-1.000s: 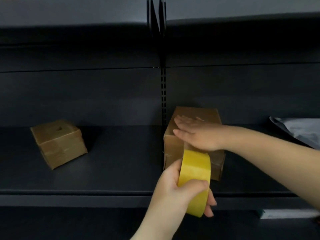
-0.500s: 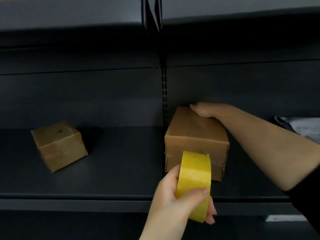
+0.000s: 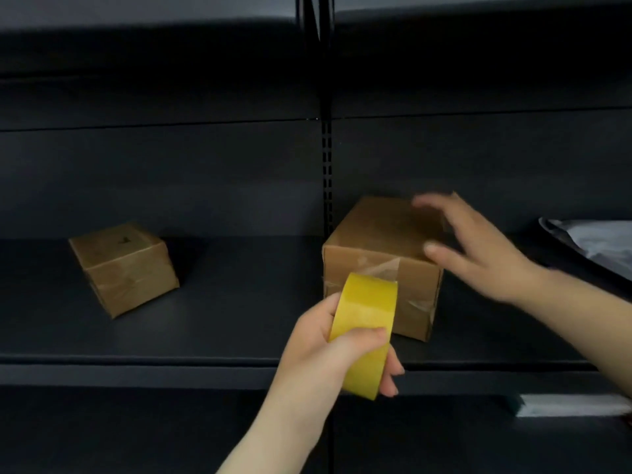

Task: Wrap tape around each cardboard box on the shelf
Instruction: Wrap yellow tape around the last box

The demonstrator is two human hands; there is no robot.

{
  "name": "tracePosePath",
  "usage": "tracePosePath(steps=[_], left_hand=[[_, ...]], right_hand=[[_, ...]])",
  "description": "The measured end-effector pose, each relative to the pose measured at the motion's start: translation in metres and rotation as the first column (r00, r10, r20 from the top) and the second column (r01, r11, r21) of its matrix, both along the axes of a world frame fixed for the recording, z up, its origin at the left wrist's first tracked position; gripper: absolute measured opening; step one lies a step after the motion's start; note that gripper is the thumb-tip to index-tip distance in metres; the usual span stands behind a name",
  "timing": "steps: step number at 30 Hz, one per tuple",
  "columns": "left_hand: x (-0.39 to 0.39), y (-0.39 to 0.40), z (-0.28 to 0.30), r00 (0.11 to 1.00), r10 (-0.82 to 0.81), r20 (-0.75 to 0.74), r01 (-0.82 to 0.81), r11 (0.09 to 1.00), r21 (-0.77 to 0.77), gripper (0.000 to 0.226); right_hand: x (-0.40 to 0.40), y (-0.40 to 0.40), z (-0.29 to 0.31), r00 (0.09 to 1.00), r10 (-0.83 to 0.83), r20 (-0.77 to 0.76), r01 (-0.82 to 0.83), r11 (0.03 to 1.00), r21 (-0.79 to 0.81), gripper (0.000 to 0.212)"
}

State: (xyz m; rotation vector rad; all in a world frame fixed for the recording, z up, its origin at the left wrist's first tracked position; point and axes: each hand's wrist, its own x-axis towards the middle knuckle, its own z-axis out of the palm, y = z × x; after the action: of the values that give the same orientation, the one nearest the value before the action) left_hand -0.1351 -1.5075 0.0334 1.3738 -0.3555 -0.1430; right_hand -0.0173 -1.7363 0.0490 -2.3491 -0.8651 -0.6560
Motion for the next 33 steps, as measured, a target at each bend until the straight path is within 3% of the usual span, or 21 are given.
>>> tracePosePath(steps=[2, 5, 10, 15, 20, 24, 30, 33], left_hand=[[0.001, 0.0, 0.0, 1.0, 0.012, 0.012, -0.012, 1.0, -0.003, 0.022], [0.001, 0.001, 0.001, 0.999, 0.022, 0.033, -0.022, 1.0, 0.003, 0.024], [-0.002, 0.011, 0.007, 0.998, -0.035, 0.056, 0.035, 0.999, 0.003, 0.01], [-0.006, 0.032, 0.017, 0.989, -0.136, 0.054, 0.138, 0.99, -0.024, 0.019], [-0.009, 0.046, 0.018, 0.967, -0.254, 0.027, 0.254, 0.967, -0.031, 0.011], [-0.009, 0.05, 0.017, 0.963, -0.269, 0.025, 0.27, 0.962, -0.033, 0.012], [-0.004, 0.056, 0.015, 0.958, -0.286, -0.007, 0.283, 0.952, -0.115, 0.015], [0.001, 0.063, 0.012, 0.955, -0.293, -0.051, 0.277, 0.939, -0.205, 0.021]], right_hand=[[-0.026, -0.009, -0.02, 0.998, 0.051, 0.035, -0.044, 0.984, -0.172, 0.082], [-0.04, -0.011, -0.04, 0.992, 0.021, 0.124, 0.023, 0.94, -0.341, 0.108], [-0.042, 0.003, -0.047, 0.969, -0.066, 0.238, 0.161, 0.899, -0.406, 0.126], [-0.05, 0.008, -0.049, 0.957, -0.039, 0.288, 0.156, 0.905, -0.397, 0.124], [-0.058, 0.011, -0.051, 0.925, -0.033, 0.377, 0.188, 0.905, -0.382, 0.129], [-0.057, 0.013, -0.051, 0.932, -0.017, 0.362, 0.179, 0.89, -0.419, 0.137], [-0.049, 0.015, -0.044, 0.913, 0.038, 0.406, 0.15, 0.894, -0.422, 0.113], [-0.048, 0.017, -0.045, 0.91, 0.073, 0.407, 0.119, 0.896, -0.427, 0.112]])
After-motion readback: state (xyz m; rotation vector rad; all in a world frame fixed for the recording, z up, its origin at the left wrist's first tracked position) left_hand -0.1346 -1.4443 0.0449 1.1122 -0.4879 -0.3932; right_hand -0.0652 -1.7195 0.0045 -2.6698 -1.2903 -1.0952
